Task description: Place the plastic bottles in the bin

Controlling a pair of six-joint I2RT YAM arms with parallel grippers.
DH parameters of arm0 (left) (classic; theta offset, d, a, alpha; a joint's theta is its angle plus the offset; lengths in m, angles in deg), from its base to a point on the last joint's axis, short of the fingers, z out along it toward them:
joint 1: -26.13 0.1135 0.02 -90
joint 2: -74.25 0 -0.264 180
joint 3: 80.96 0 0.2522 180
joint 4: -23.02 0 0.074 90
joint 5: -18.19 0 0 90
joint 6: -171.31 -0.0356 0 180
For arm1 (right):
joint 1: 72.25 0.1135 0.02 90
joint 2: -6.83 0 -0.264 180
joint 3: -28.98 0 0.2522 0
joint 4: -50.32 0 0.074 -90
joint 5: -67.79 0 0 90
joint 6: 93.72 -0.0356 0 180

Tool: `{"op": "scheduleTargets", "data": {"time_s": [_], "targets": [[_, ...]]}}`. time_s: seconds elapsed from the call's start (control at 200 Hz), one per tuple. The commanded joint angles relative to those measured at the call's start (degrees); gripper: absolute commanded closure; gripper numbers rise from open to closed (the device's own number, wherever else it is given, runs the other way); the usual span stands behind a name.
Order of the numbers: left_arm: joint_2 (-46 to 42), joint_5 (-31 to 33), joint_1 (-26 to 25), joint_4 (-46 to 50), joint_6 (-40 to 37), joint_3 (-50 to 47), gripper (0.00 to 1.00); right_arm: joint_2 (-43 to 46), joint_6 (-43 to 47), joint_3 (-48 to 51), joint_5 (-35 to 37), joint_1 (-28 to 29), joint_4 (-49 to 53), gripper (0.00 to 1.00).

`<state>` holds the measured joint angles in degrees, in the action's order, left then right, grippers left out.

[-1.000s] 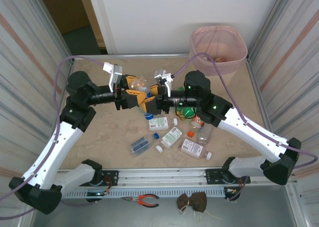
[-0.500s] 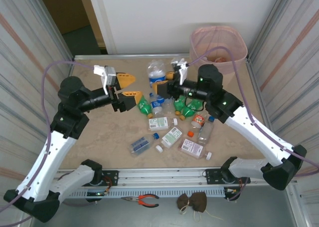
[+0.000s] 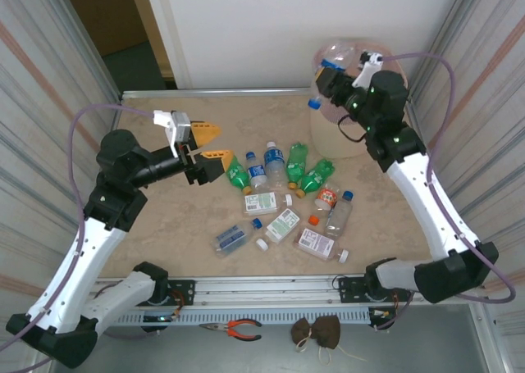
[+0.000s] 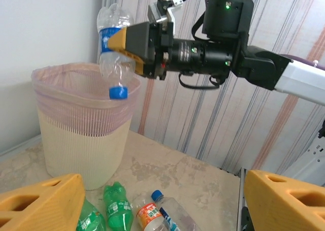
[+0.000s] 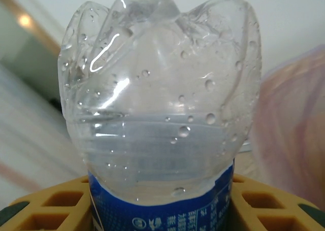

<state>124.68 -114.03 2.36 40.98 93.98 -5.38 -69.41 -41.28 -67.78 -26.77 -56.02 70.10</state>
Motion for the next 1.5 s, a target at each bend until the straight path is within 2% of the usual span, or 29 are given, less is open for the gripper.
{"op": "scheduleTargets", "data": {"time_s": [0.0,0.15,0.456,0.681,1.117,1.237,1.358,1.498], "targets": [[-1.0,0.6,-0.4,-2.1,1.2,-0.8,0.19,-3.7,-8.8,-4.0,3.8,-3.7,-1.0,0.63],[-1.1,1.0,-0.4,-1.9,1.7,-1.3,0.19,-11.0,-17.4,-8.6,7.2,-6.9,-1.0,0.63],[-2.1,2.4,-0.4,-1.7,2.0,-3.0,0.19,-27.5,-33.2,-29.6,18.7,-7.5,16.8,0.62],[-2.1,3.8,-0.4,-1.8,3.1,-4.3,0.19,-37.8,-40.2,-41.4,18.6,-7.9,24.8,0.57],[-3.4,9.3,-0.4,2.2,4.9,-5.7,0.19,-47.1,-45.8,-43.4,14.6,-9.8,25.6,0.52],[-3.2,9.7,-0.4,2.4,5.2,-5.6,0.19,-49.8,-47.6,-44.7,11.3,-10.6,26.1,0.47],[-3.1,10.1,-0.4,3.3,4.8,-5.0,0.19,-50.2,-47.9,-45.0,11.4,-10.6,26.7,0.41],[-3.2,10.7,-0.4,3.6,4.7,-5.0,0.19,-49.3,-47.8,-45.3,11.7,-10.7,27.8,0.27]]}}
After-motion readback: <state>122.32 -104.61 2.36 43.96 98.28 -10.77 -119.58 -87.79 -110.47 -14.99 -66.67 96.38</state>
